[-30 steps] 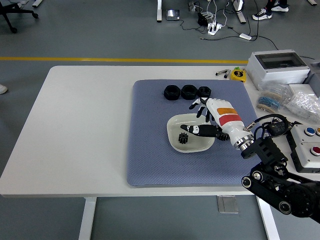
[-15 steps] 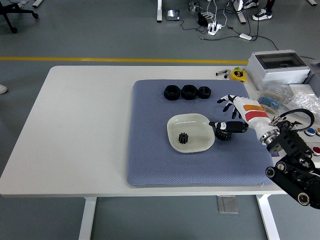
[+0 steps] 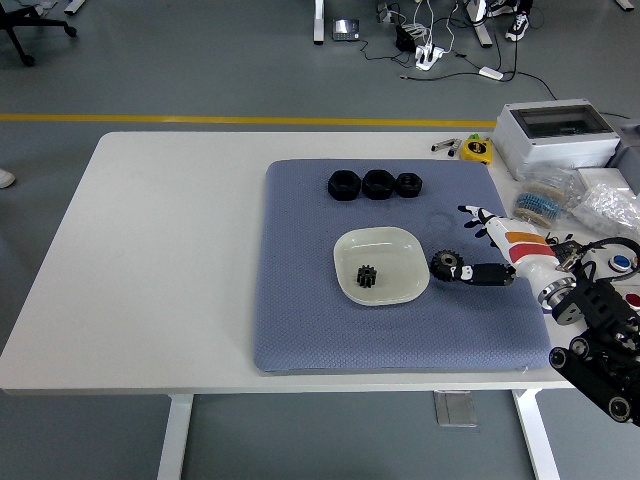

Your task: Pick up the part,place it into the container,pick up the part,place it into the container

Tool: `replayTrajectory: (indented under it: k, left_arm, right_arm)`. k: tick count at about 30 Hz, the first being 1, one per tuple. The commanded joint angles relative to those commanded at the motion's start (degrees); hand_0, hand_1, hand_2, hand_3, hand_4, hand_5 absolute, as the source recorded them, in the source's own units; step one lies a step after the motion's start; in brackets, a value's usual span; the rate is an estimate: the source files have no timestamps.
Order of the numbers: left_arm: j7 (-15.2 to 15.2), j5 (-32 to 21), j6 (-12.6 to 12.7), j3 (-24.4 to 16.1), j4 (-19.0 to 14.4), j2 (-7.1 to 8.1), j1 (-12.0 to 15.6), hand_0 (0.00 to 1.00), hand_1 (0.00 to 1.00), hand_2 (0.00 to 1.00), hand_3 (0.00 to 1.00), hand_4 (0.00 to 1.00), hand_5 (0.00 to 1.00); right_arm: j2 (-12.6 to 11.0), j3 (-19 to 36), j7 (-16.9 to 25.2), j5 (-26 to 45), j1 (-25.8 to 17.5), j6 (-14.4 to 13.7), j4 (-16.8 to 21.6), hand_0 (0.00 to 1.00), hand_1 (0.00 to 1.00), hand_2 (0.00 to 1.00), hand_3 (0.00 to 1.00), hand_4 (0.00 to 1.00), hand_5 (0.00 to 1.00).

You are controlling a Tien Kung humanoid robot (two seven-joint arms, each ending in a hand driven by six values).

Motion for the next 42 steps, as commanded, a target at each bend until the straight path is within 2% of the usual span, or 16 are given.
replayTrajectory:
  k: [9, 22, 29, 30, 35, 36, 41, 42]
  left_arm:
    - [0.0, 0.1, 0.0, -0.1, 0.0, -0.09, 0.0, 0.698, 0.725, 0.743, 0.635, 0.662, 0.640]
    - [0.1, 0.5, -0.2, -0.3, -0.1, -0.10, 0.0, 0.696, 0.726, 0.744, 0.635, 0.660, 0.643]
    - [0.2, 0.6, -0.2, -0.4, -0.2, -0.09, 0.0, 0.696, 0.726, 0.744, 0.634, 0.660, 0.643]
    - [0.2, 0.7, -0.2, -0.4, -0.2, -0.09, 0.0, 0.696, 0.726, 0.744, 0.634, 0.660, 0.643]
    - [0.3, 1.0, -0.3, -0.5, -0.2, -0.04, 0.0, 0.696, 0.726, 0.744, 0.634, 0.660, 0.643]
    - [0.3, 1.1, -0.3, -0.5, -0.2, -0.04, 0.0, 0.696, 0.726, 0.744, 0.635, 0.661, 0.643]
    - [0.2, 1.0, -0.2, -0.5, -0.2, -0.04, -0.1, 0.696, 0.726, 0.744, 0.635, 0.661, 0.643]
    - [0.2, 1.1, -0.2, -0.5, -0.2, -0.04, -0.1, 0.696, 0.727, 0.744, 0.635, 0.661, 0.643]
  right_arm:
    - [0.8, -3.8, 0.7, 1.3, 1.5, -0.6, -3.3, 0.508, 0.596, 0.691, 0.887, 0.998, 0.484]
    - [3.3, -9.3, 0.8, 4.8, 4.6, -0.8, -7.6, 0.469, 0.564, 0.663, 0.853, 0.998, 0.474]
    - [3.3, -10.6, 0.6, 5.7, 5.2, 0.1, -9.4, 0.442, 0.548, 0.649, 0.835, 0.998, 0.479]
    - [3.3, -10.6, 0.6, 5.7, 5.3, 0.1, -9.5, 0.398, 0.524, 0.625, 0.817, 0.993, 0.478]
    - [3.2, -10.6, 0.6, 5.7, 5.4, 0.4, -9.6, 0.398, 0.524, 0.625, 0.817, 0.993, 0.478]
    - [3.1, -10.6, 0.6, 5.6, 5.4, 0.4, -9.6, 0.336, 0.443, 0.516, 0.789, 0.951, 0.465]
    - [3.0, -10.6, 0.8, 5.5, 5.3, 0.9, -9.6, 0.336, 0.443, 0.516, 0.789, 0.951, 0.465]
    - [3.0, -10.6, 0.8, 5.5, 5.3, 0.9, -9.6, 0.270, 0.388, 0.470, 0.678, 0.916, 0.463]
